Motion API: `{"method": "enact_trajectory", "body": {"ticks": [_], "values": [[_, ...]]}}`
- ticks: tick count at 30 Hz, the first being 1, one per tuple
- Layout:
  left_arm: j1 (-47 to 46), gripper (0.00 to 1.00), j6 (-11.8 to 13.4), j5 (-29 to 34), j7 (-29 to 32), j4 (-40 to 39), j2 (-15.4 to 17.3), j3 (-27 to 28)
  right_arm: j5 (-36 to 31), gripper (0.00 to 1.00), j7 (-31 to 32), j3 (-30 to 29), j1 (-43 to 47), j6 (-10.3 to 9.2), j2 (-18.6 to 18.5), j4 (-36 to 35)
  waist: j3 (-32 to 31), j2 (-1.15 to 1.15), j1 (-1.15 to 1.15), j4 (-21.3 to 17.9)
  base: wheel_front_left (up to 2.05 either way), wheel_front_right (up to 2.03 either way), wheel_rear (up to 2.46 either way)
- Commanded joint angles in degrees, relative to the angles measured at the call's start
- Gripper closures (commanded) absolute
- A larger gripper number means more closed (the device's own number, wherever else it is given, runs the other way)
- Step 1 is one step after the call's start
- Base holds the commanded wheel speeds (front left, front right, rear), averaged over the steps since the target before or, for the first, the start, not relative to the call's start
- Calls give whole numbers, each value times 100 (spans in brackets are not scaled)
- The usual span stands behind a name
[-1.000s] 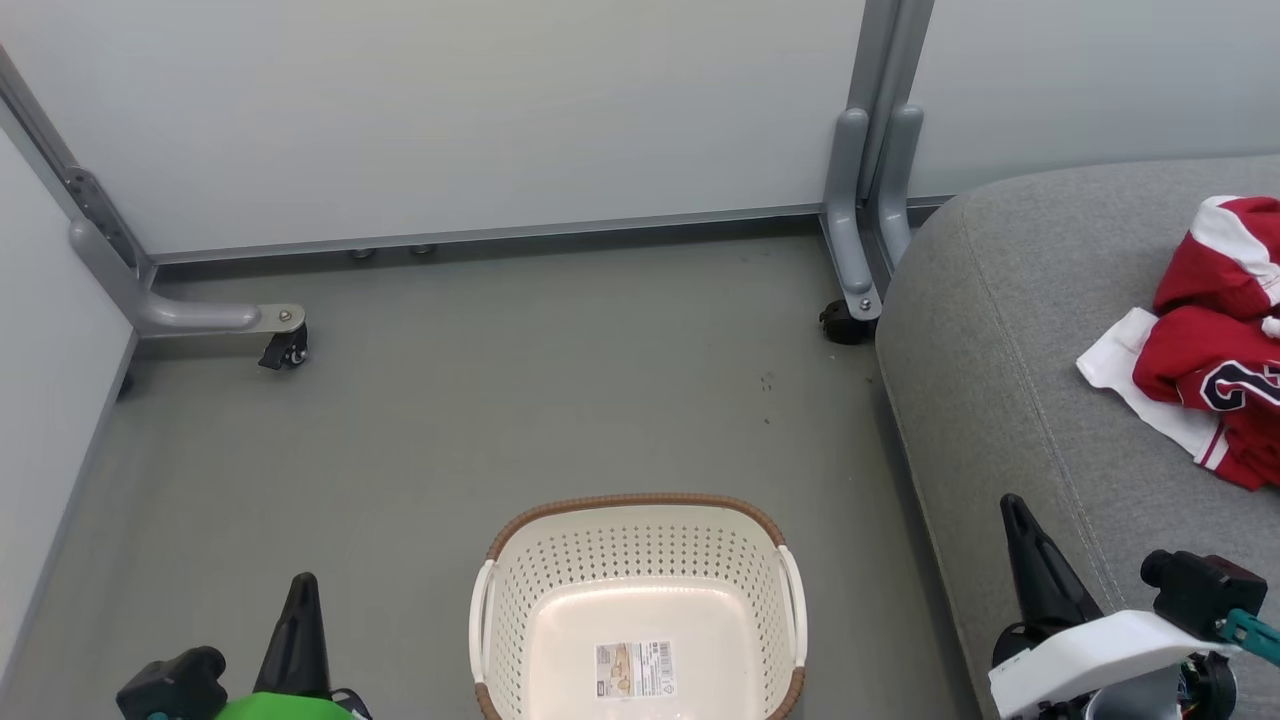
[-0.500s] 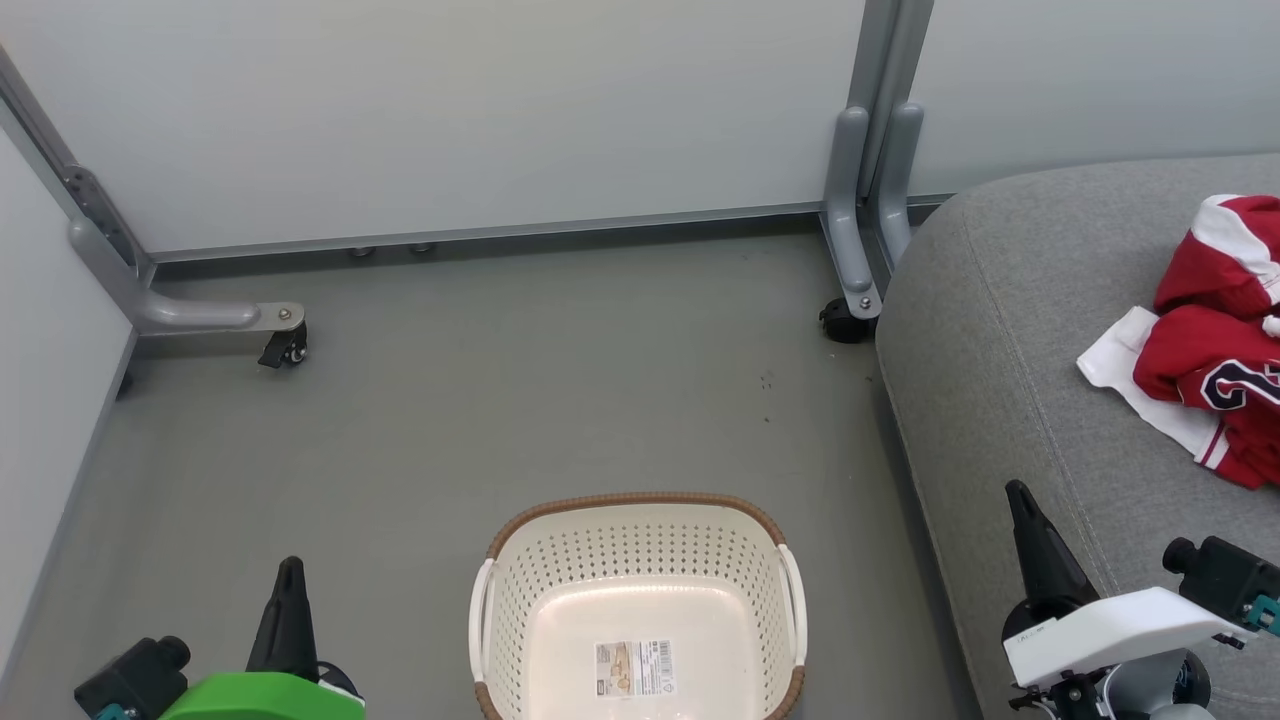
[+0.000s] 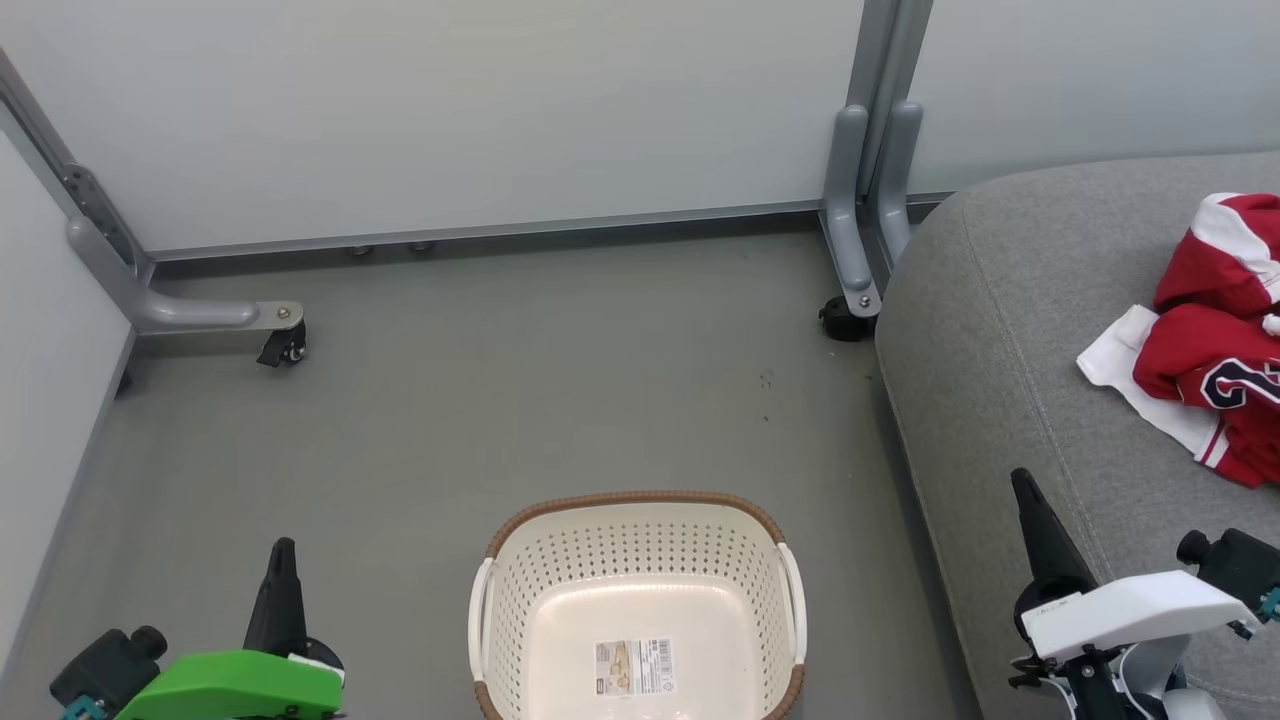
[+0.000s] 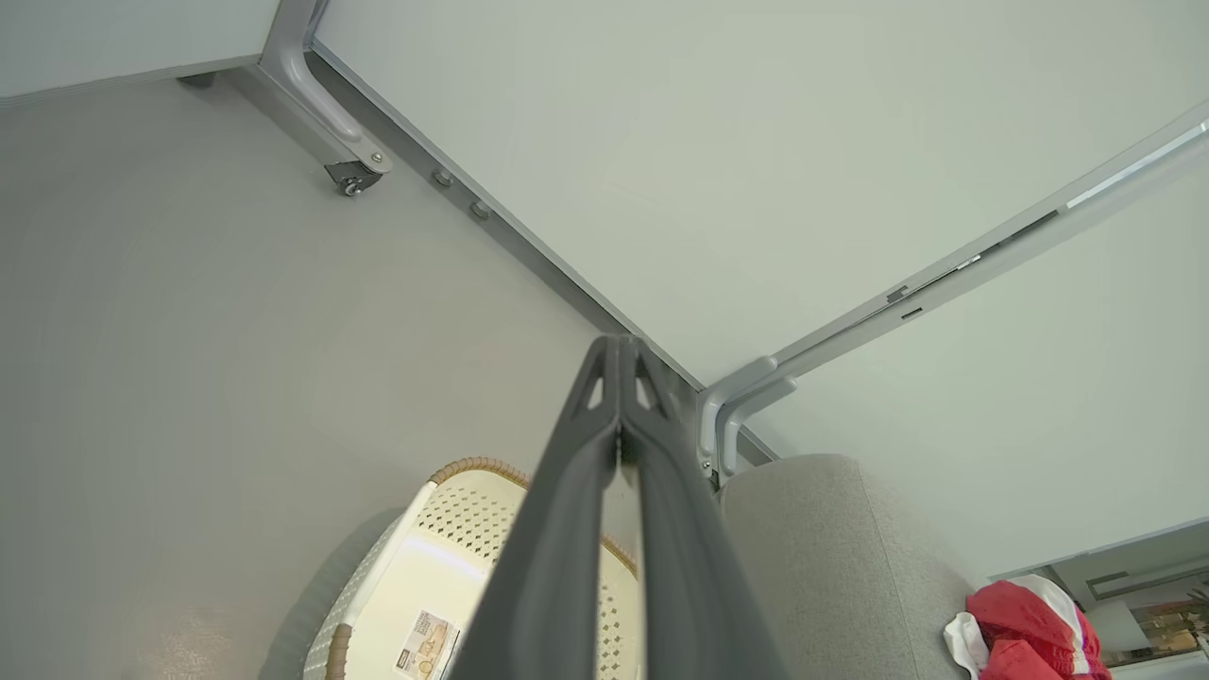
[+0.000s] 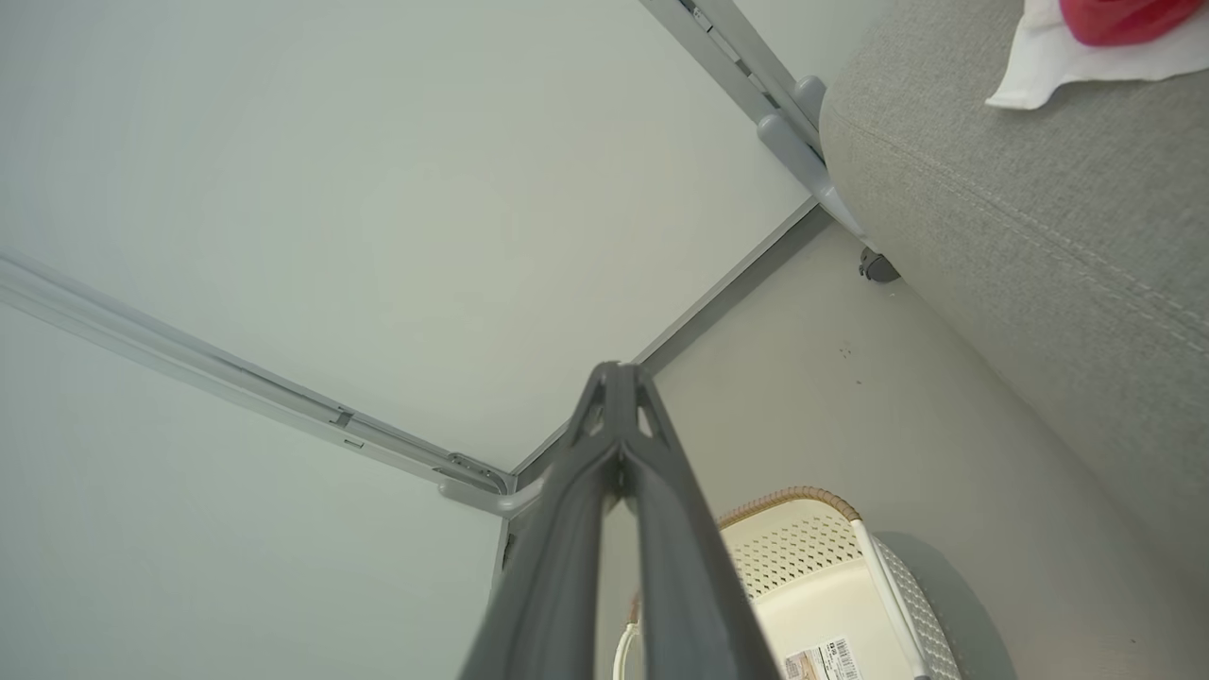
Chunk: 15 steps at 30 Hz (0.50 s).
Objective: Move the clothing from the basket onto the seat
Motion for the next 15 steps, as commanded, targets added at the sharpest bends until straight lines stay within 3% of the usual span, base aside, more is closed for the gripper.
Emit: {"method": "enact_trajectory", "body": {"ticks": [1, 15], "values": [[-158, 100, -37, -204, 43, -78, 24, 39, 201, 100, 19, -23, -133, 3, -43, -8, 1, 0, 0, 0, 0, 0, 0], [-298, 100, -60, -1120, 275, -82, 11, 123, 1125, 100, 123, -91, -313, 2, -55, 191, 12, 0, 0, -3, 0, 0, 0]]}}
